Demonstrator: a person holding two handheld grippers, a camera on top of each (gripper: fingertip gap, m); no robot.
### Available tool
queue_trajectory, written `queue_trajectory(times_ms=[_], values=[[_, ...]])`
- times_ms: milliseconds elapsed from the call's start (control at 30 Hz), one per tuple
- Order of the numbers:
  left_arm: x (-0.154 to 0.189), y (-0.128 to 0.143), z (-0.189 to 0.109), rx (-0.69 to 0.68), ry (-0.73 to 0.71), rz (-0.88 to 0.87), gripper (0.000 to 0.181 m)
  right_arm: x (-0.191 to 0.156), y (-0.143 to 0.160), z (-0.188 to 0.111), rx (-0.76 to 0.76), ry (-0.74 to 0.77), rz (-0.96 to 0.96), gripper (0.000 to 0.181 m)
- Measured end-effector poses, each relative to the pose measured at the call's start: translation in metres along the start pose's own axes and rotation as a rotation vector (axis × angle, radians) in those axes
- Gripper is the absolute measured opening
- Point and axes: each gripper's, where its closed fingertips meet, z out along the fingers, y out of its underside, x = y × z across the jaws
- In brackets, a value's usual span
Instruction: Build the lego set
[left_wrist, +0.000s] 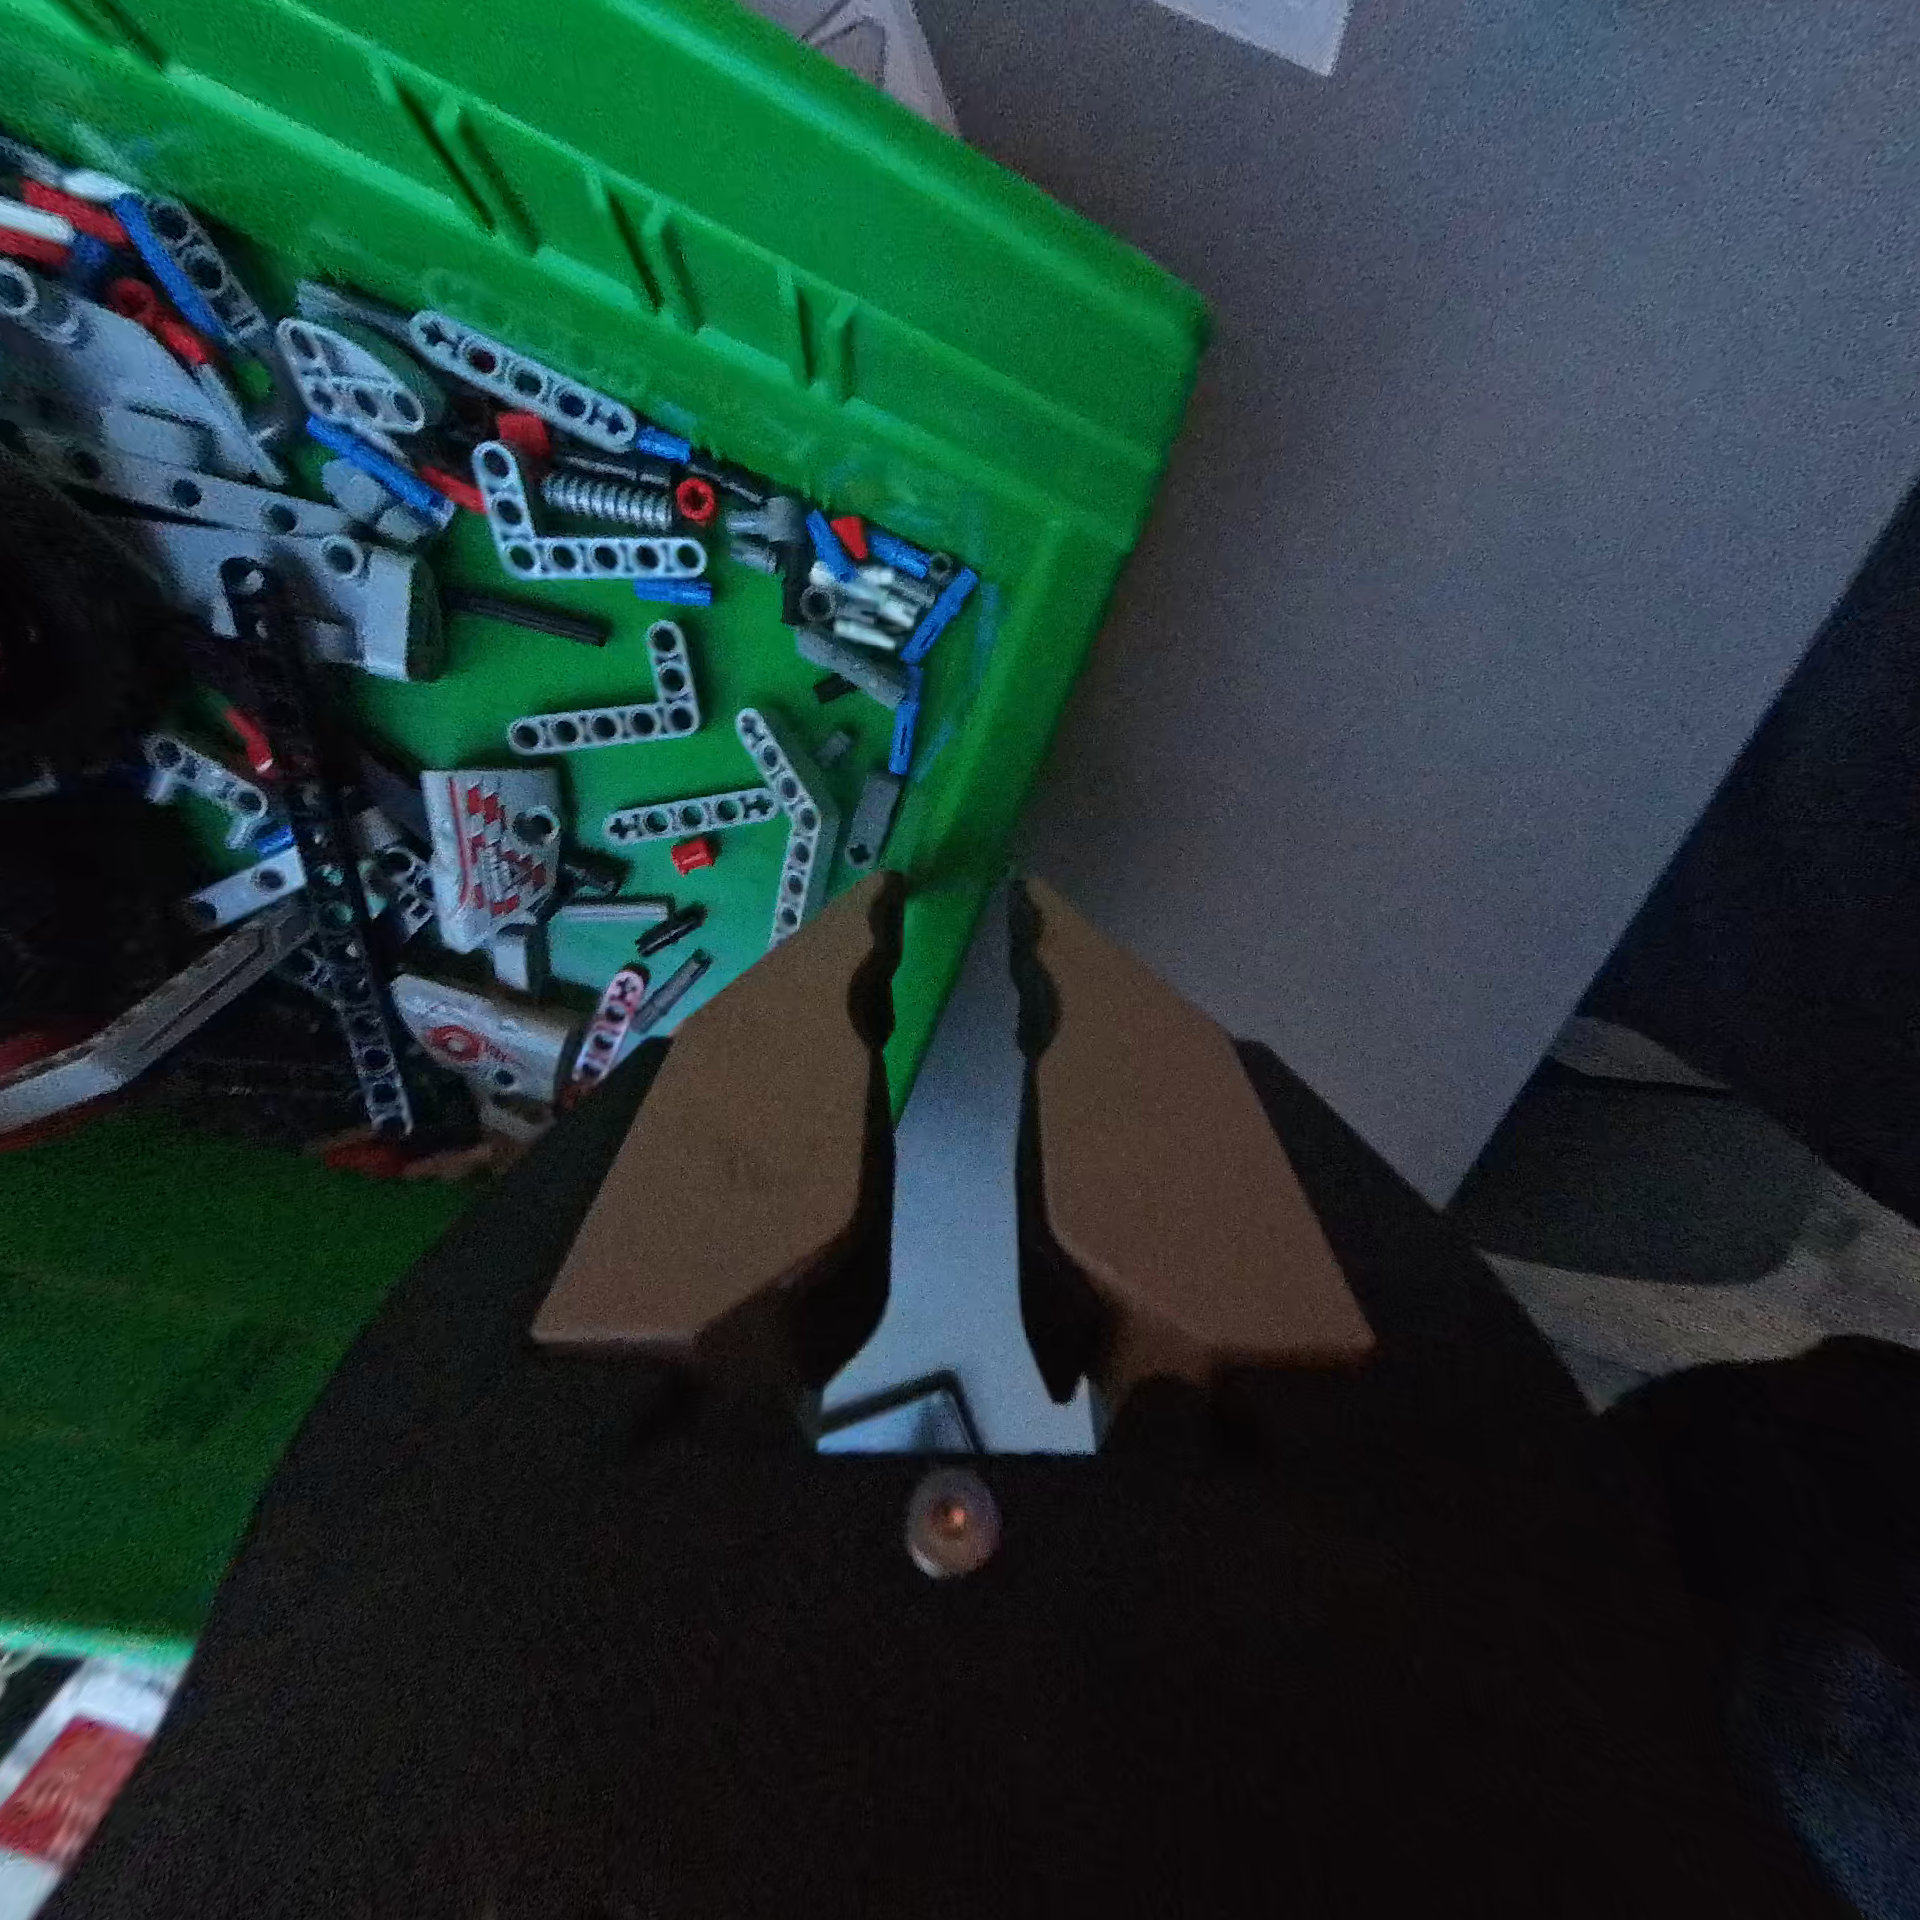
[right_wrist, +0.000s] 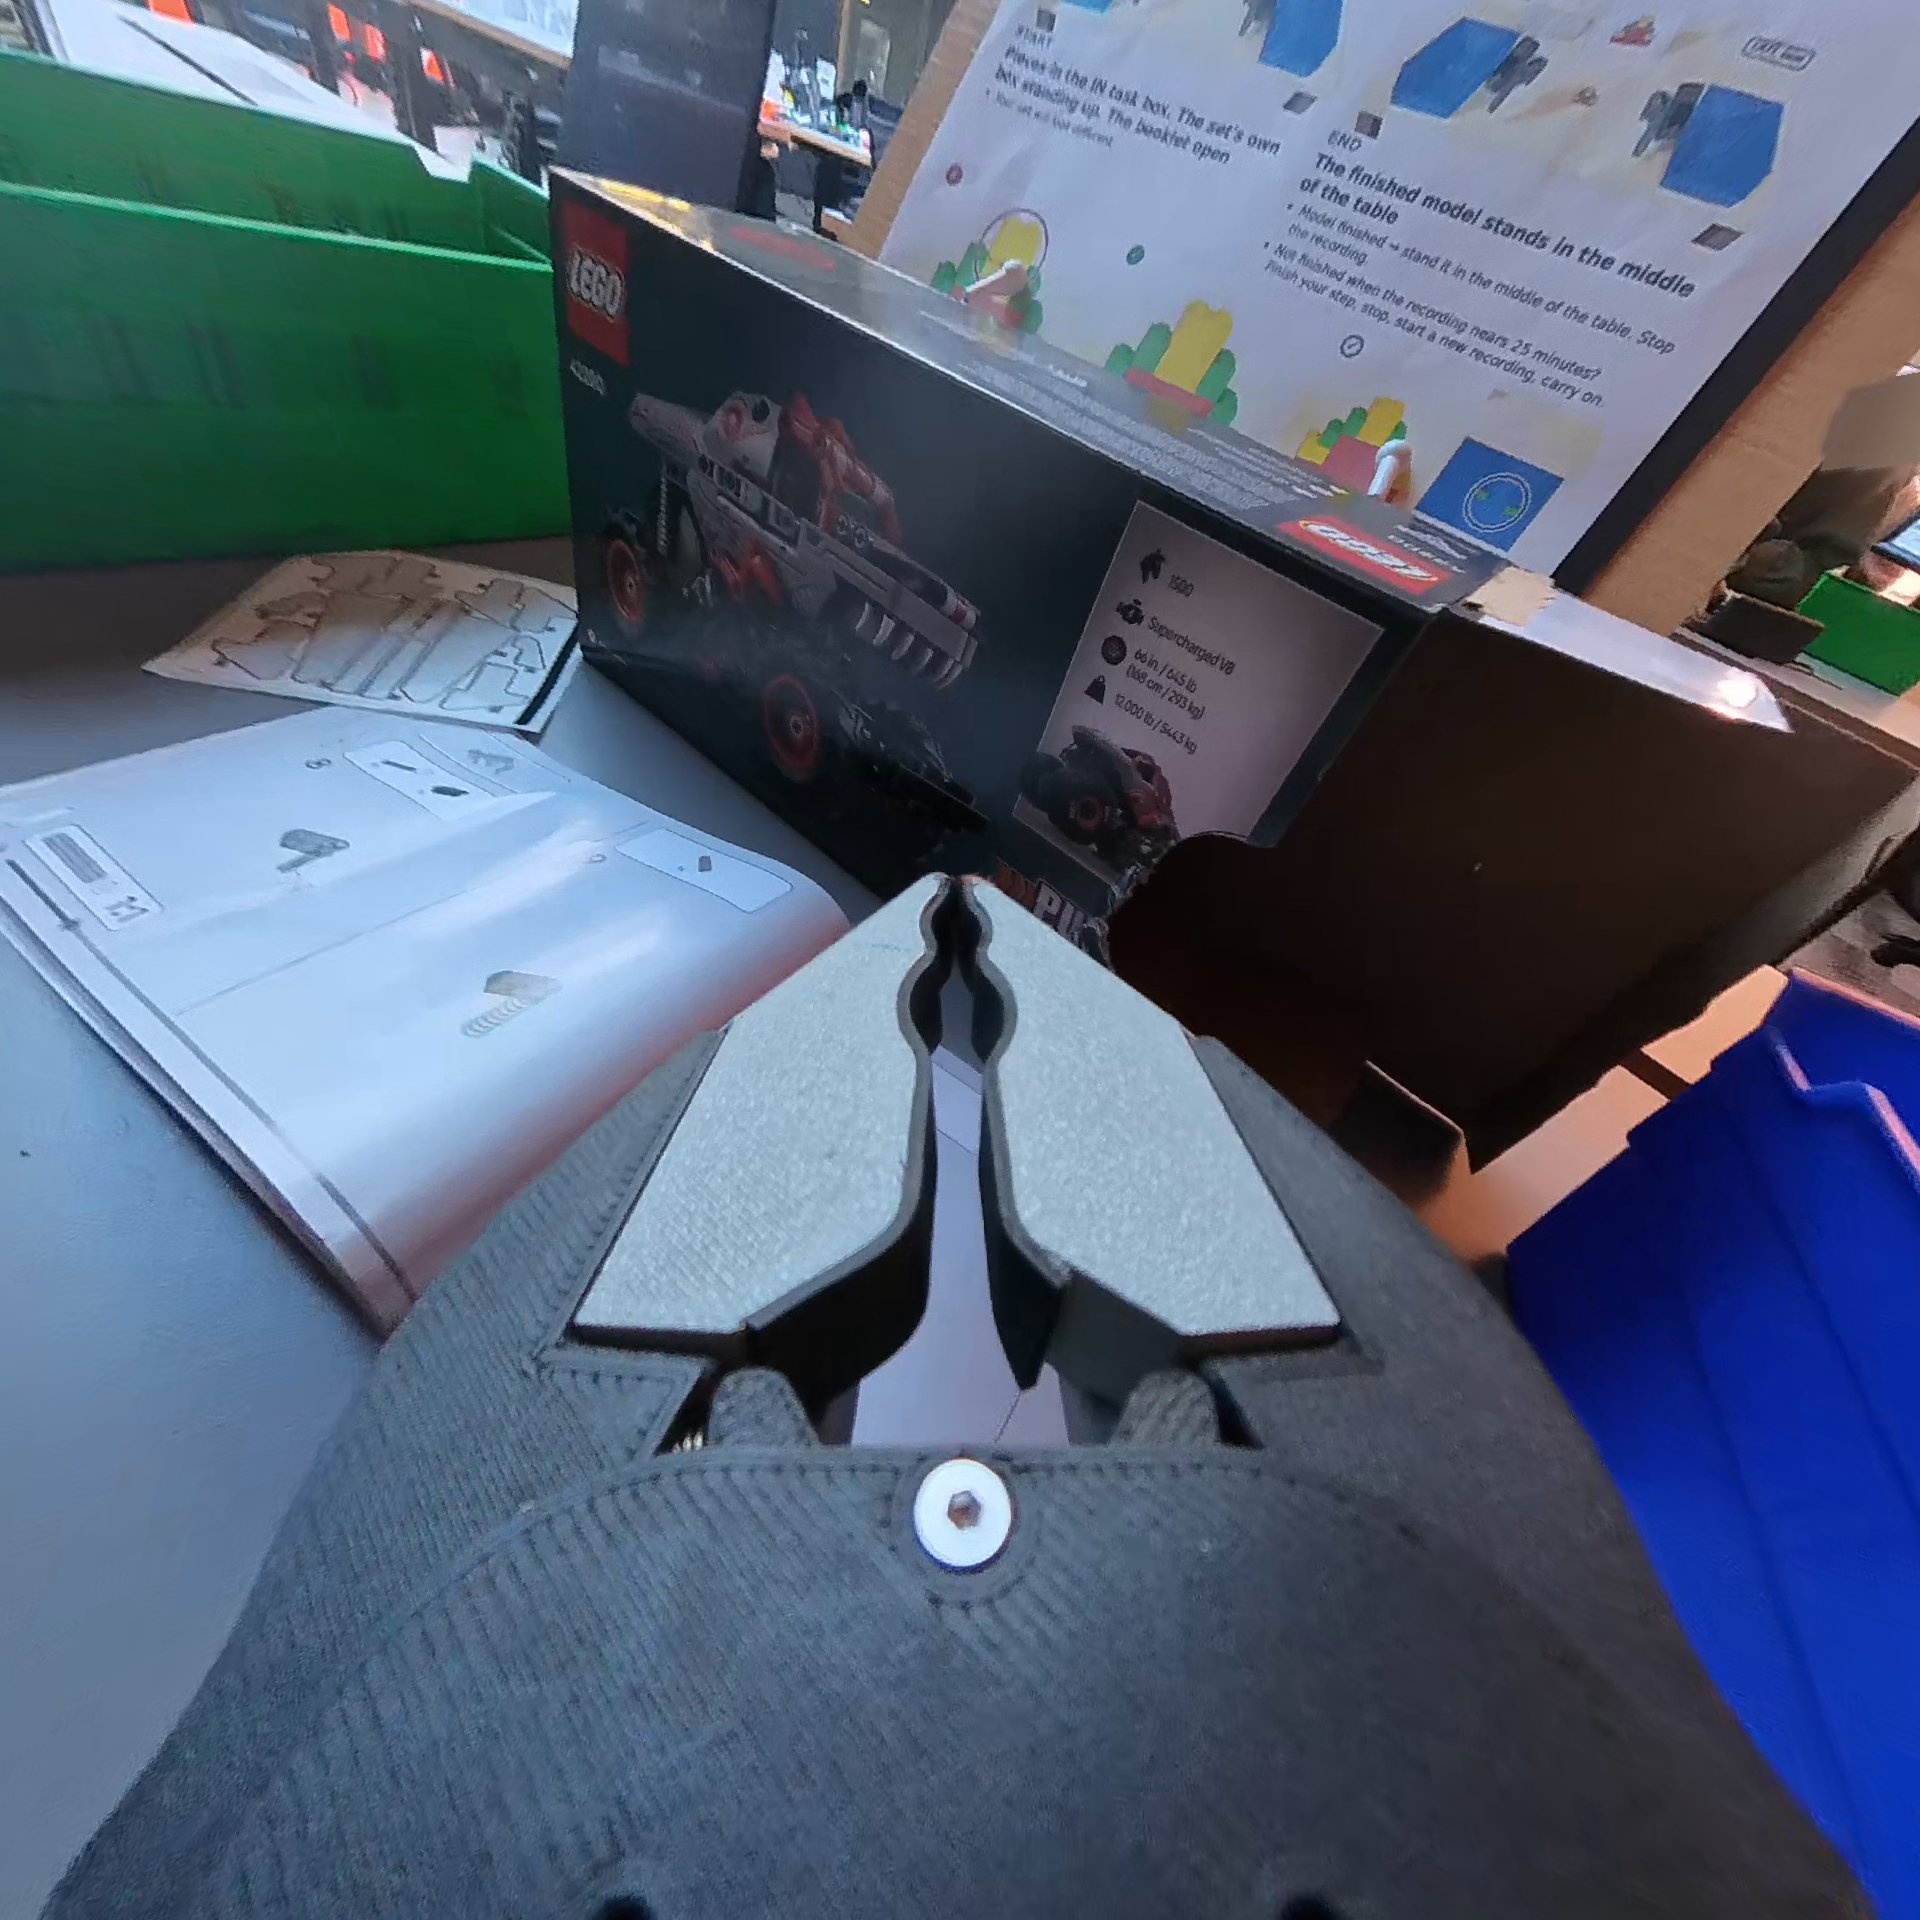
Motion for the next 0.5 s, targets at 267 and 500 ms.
queue_trajectory(times_ms=[267,500], values=[[-0.003,0.006,0.008,-0.124,-0.055,-0.03,0.02,-0.009,-0.001,0.003,-0.011,0.001,-0.05,0.0],[0.006,0.007,0.016,-0.121,-0.022,-0.055,0.024,-0.01,-0.002,0.0,-0.007,-0.001,-0.036,0.0]])
